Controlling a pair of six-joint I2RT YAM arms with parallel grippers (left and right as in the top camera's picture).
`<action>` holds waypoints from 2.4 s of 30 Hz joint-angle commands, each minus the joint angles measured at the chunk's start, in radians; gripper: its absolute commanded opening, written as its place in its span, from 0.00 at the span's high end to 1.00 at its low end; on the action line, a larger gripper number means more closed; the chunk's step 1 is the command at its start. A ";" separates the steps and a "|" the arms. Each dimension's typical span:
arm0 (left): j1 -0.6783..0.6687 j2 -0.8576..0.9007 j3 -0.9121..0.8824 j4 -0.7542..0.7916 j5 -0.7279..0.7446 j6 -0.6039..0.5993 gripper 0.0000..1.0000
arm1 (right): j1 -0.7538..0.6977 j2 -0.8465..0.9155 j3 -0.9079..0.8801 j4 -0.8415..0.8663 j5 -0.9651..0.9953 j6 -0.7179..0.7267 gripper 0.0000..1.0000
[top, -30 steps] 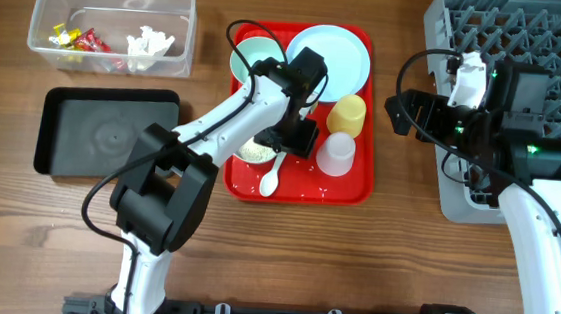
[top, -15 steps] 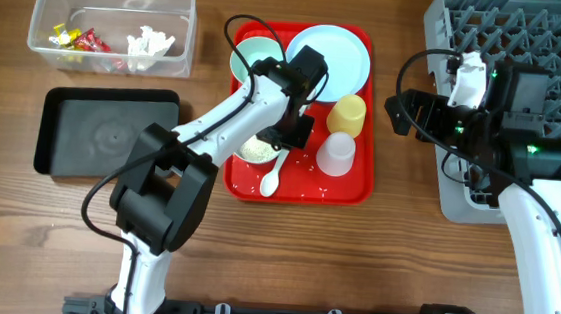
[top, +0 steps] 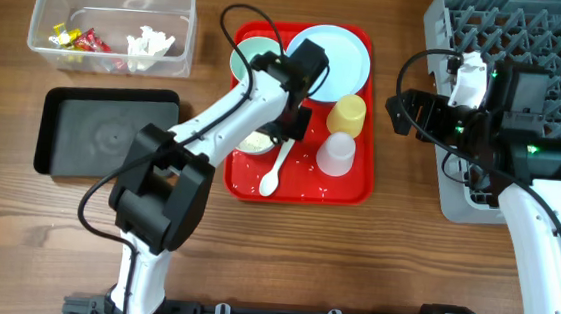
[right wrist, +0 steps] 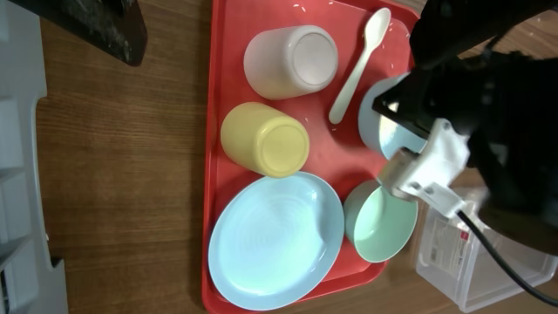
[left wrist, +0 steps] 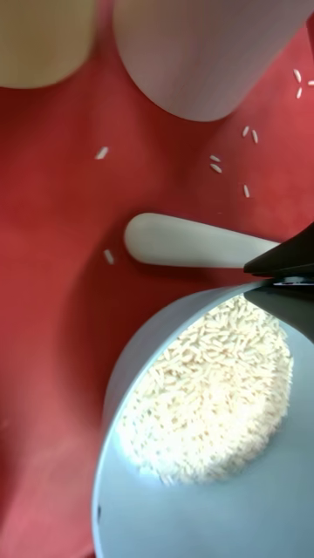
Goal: Sort waste into correct bins and load items into the dishwasher rack
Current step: 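Grasp the rim of the blue rice bowl with the left gripper, then lift the blue bowl with the left gripper over the black tray, then tilt the blue bowl with the left gripper to pour rice onto the black tray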
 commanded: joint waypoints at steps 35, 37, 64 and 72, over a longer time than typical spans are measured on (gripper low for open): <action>0.975 -0.274 0.042 -0.351 0.906 0.303 0.96 | 0.003 0.011 0.016 0.021 0.041 0.011 0.00; 0.986 -0.274 0.042 -0.355 0.931 0.303 0.96 | 0.003 0.010 0.016 0.020 0.041 0.011 0.00; 1.098 -0.272 -0.288 -0.254 1.050 0.568 0.96 | 0.003 0.081 0.016 0.006 0.085 0.014 0.00; 1.099 -0.271 -0.368 -0.163 1.126 0.560 0.96 | 0.003 0.126 0.016 0.006 0.085 0.014 0.00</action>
